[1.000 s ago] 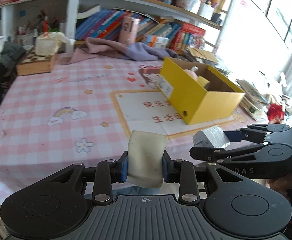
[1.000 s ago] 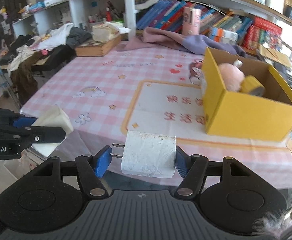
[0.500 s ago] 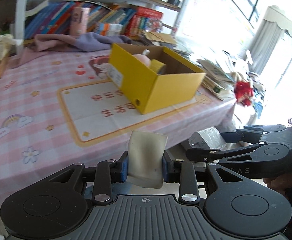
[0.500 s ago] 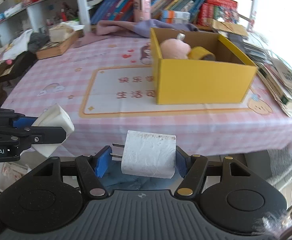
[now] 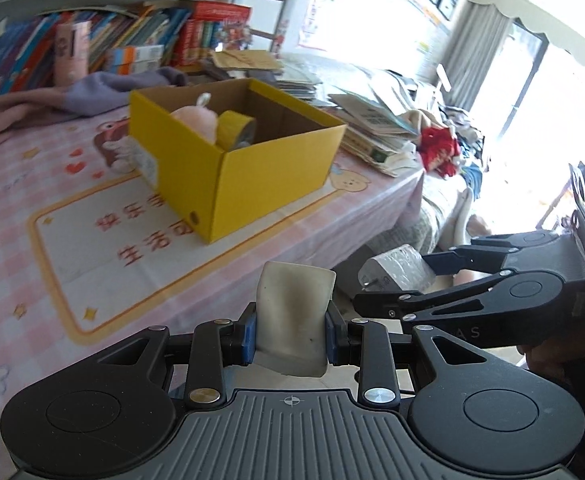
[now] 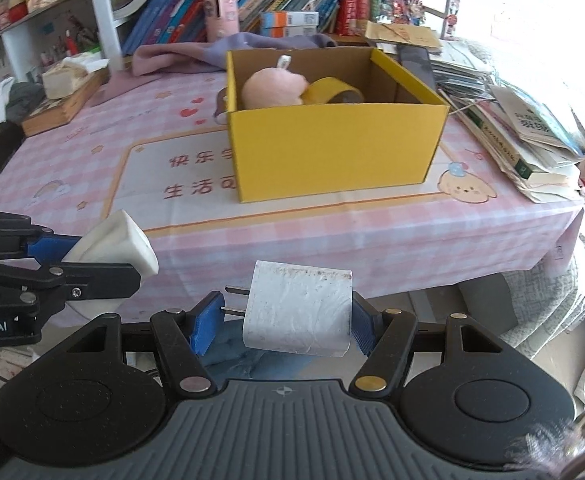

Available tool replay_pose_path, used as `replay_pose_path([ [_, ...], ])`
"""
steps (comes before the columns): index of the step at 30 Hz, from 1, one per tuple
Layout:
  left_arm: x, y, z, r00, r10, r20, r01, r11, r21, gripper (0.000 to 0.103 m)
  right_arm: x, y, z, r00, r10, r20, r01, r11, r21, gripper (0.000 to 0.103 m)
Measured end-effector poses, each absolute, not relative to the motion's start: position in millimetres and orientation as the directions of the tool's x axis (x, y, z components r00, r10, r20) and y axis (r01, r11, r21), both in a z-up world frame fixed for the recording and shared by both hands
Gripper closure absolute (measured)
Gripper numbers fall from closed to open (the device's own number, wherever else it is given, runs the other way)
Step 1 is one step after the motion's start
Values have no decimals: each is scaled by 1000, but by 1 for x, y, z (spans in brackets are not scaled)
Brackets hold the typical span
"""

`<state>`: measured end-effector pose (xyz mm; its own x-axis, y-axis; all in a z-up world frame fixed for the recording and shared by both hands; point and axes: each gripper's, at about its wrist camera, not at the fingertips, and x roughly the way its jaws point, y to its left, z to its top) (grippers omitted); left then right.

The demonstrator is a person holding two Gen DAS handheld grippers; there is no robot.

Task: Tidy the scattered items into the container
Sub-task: 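Carry the charger and cream block with both tools over the yellow box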

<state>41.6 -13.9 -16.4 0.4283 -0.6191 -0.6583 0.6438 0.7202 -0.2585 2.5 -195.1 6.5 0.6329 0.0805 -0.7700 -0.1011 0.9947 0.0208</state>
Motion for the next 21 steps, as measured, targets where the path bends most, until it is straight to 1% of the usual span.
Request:
replay_pose_path([
  [8,63,-41,-16,412,-635,-653,671,697,-255,73,27,-219,7,634,58,-771,-74,997,14,40],
  [13,81,-60,-19,390,-660,-642,686,674,-275,73,44,-235,8,652,51,-757,-70,997,7,40],
  [17,97,-77,-11,415,-690,-594,708,655,-266,73,61,-255,17,695,40,-718,-55,998,2,40],
  [21,122,-95,8,463,-690,-556,701,669,-246,73,88,-274,33,738,46,-673,-64,998,-2,40],
])
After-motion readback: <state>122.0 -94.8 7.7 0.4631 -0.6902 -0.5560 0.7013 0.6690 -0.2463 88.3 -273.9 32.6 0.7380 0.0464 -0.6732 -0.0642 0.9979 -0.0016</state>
